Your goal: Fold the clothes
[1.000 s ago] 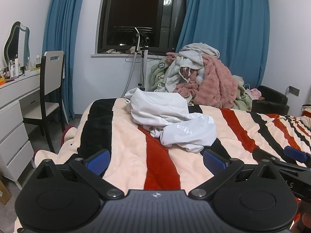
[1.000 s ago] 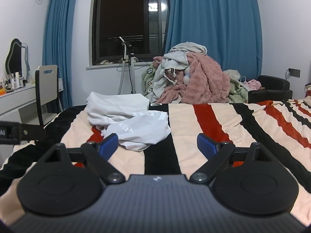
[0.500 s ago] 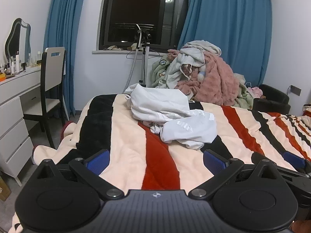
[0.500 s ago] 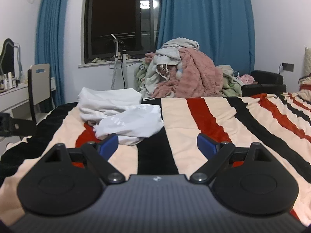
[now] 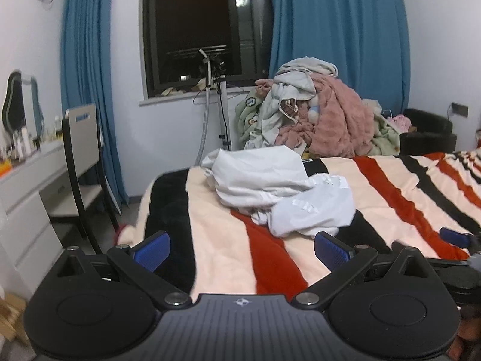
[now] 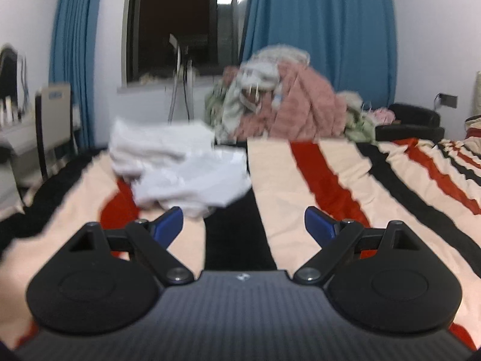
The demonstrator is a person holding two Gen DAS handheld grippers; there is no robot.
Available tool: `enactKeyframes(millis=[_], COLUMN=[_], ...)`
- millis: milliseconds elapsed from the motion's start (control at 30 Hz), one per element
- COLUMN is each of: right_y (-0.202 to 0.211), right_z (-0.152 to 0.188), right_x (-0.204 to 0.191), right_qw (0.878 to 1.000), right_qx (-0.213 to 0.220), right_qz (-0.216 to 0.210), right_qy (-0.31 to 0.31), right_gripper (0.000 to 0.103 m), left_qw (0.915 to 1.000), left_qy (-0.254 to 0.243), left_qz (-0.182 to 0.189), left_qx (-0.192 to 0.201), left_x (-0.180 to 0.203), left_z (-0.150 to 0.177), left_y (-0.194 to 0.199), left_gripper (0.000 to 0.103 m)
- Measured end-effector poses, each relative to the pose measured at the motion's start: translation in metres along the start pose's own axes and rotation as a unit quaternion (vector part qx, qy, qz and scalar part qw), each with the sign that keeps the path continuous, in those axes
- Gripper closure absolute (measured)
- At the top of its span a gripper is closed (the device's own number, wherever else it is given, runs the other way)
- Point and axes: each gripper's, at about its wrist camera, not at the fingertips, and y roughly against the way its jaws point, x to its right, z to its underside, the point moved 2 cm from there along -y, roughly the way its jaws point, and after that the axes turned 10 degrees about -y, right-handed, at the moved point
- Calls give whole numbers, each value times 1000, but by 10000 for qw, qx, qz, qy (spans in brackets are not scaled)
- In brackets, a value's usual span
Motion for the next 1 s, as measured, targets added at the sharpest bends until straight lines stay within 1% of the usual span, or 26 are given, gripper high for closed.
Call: enactKeyframes(millis=[33, 67, 100, 167, 267, 333, 400, 433, 500, 533, 567, 633, 667, 700, 767, 833, 933, 1000], right_y=[-14, -27, -40, -67, -106, -138, -163, -175, -191, -196, -201, -196, -188, -180, -152, -123, -80, -46], right_z=[2, 3, 5, 9, 13, 16, 16, 16, 8, 1, -5, -24, -36, -48, -72, -97, -133, -154], right_x=[1, 3, 4, 3, -7, -20, -34, -41, -53, -57, -62, -63, -62, -61, -62, -63, -65, -69], right_qw=[9999, 9997, 9993, 9978, 9970, 9952, 9929, 9915, 9916, 9923, 9929, 9950, 9953, 9950, 9929, 9894, 9817, 9761], right_qx=[-132, -249, -364, -623, -713, -847, -955, -1008, -889, -797, -704, -465, -325, -184, 120, 425, 881, 1089], right_qz=[33, 0, -38, -187, -300, -366, -395, -408, -476, -532, -587, -751, -860, -972, -1167, -1359, -1643, -1826], right_qy=[41, -13, -75, -161, 40, 316, 583, 715, 807, 784, 761, 458, 301, 144, 207, 285, 400, 459], right_gripper=[15, 18, 19, 20, 20, 21, 22, 25, 39, 55, 69, 81, 84, 85, 88, 89, 90, 90], left_qw=[10000, 9999, 9997, 9996, 9986, 9977, 9976, 9976, 9975, 9974, 9972, 9965, 9961, 9955, 9951, 9945, 9956, 9962], left_qy=[-57, -114, -67, 121, 425, 592, 596, 595, 547, 546, 574, 648, 709, 772, 869, 964, 904, 814], left_qz=[-15, -31, -240, -218, -189, -196, -173, -160, -165, -158, -139, -101, -99, -99, -66, -31, 131, 294], left_qx=[6, 12, -78, -157, -239, -278, -309, -324, -407, -444, -468, -513, -523, -531, -469, -402, -211, -95], left_x=[-2, -3, -7, -15, -26, -32, -34, -35, -33, -33, -33, -35, -38, -40, -44, -47, -43, -36], left_z=[-2, -3, -3, 1, 9, 14, 19, 22, 26, 28, 29, 32, 33, 34, 34, 33, 30, 27], left_y=[-3, -6, -10, -22, -40, -51, -65, -72, -87, -96, -102, -115, -120, -125, -126, -128, -119, -111], left_gripper=[0, 0, 0, 0, 0, 0, 0, 0, 0, 0, 0, 0, 0, 0, 0, 0, 0, 0])
